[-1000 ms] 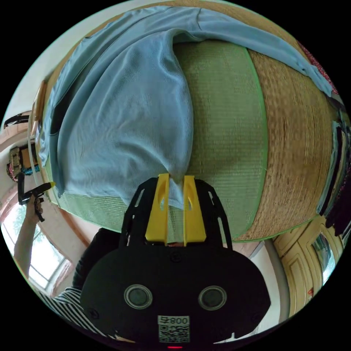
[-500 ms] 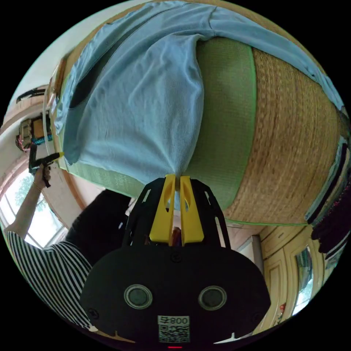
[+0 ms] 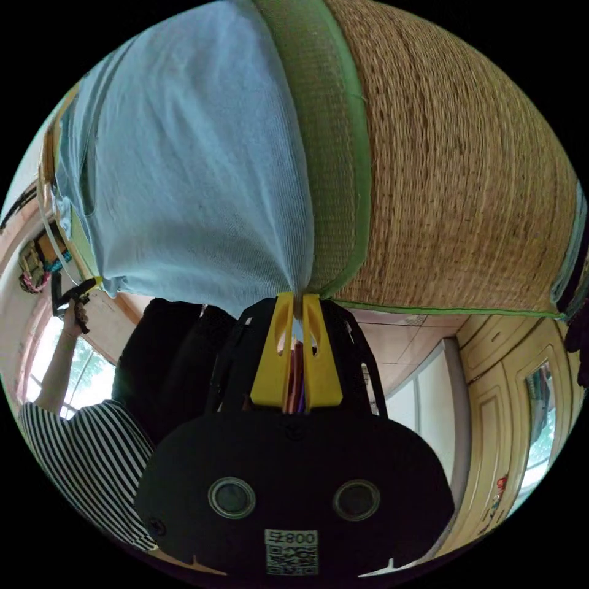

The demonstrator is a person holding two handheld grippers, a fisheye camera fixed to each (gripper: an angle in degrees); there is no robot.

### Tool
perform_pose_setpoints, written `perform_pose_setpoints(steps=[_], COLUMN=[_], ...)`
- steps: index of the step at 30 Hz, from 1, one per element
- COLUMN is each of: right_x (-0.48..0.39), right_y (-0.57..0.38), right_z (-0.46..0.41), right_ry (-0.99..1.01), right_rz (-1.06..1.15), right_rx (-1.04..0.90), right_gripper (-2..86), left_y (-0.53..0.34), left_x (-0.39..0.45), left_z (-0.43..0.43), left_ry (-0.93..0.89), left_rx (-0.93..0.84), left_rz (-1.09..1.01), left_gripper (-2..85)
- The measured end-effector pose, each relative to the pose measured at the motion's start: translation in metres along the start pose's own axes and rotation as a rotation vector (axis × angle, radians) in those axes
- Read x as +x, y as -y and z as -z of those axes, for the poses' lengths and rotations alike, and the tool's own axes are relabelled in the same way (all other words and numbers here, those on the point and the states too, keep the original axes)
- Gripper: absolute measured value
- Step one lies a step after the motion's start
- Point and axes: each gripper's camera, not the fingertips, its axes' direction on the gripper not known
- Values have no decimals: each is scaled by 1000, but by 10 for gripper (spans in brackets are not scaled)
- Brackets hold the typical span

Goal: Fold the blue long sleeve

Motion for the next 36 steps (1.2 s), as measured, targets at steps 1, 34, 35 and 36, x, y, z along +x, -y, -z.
perform_pose_setpoints(steps=[1, 34, 35, 36], right_x=[6, -167, -175, -188], right_y=[2, 204, 209, 218], right_z=[-3, 181, 180, 175], right_ry=[29, 8, -16, -69], right_rz=[-14, 409, 416, 427], right_rx=[2, 684, 685, 682], right_gripper=[31, 0, 0, 0], left_y=[2, 255, 254, 254], left_x=[3, 155, 144, 137], left_z=[-1, 115, 118, 120], left_ry=[13, 469, 476, 450], left_rx=[-3, 555, 561, 561], left_rz=[-13, -241, -221, -217], left_gripper=[17, 1, 1, 1])
